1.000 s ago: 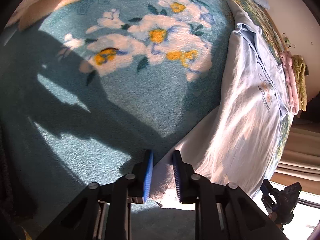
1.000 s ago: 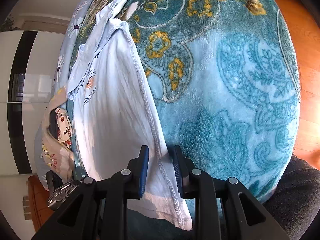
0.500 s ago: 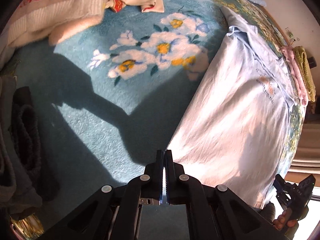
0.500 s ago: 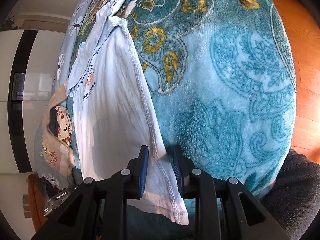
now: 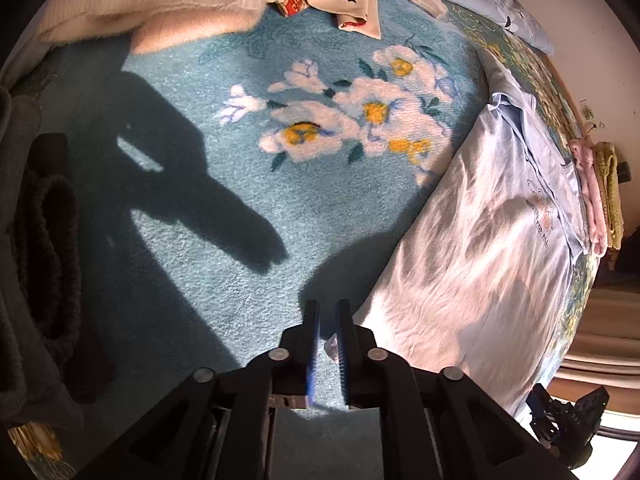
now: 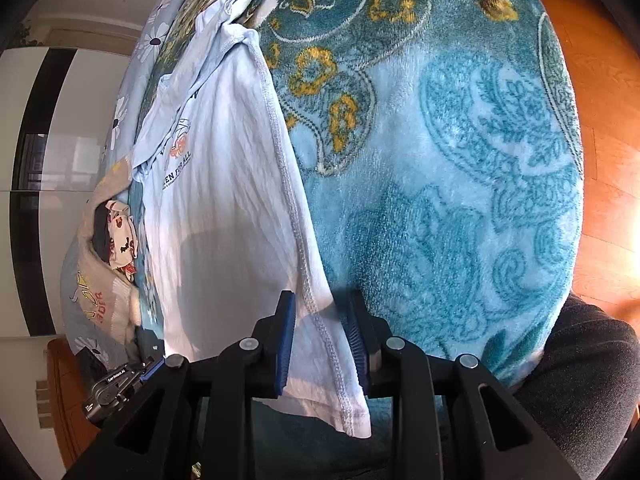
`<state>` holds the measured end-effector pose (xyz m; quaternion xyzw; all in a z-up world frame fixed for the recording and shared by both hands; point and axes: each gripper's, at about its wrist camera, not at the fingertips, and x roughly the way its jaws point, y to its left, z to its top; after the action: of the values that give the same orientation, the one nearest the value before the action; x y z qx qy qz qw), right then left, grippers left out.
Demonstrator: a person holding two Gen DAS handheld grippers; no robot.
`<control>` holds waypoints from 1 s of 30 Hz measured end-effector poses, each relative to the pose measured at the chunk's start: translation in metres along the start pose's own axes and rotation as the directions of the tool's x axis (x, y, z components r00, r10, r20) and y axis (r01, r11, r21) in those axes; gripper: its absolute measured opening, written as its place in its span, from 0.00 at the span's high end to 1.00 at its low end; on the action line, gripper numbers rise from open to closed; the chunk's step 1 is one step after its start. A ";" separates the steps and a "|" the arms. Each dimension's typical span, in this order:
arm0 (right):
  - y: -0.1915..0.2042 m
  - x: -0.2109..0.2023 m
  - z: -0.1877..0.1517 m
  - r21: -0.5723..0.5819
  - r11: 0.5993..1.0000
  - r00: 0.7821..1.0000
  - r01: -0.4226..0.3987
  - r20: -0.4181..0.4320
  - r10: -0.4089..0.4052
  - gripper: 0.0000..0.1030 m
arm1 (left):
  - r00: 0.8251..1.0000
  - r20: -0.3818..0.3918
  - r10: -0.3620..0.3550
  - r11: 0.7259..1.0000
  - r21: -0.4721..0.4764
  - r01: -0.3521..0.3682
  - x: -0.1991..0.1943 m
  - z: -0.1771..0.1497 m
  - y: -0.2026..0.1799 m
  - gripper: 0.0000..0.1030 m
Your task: Fold clothes
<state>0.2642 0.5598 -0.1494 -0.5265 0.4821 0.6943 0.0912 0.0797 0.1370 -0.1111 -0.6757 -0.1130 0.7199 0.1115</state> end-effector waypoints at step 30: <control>0.019 0.022 -0.013 -0.132 0.977 0.974 0.167 -0.131 -0.184 0.99 | 0.990 -0.116 0.080 0.978 0.199 -0.056 0.044 -0.018 -0.058 0.90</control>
<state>0.2511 0.5314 -0.1557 -0.6198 0.3963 0.6718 0.0858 0.0954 0.2061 -0.1352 -0.7080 -0.0116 0.6879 0.1594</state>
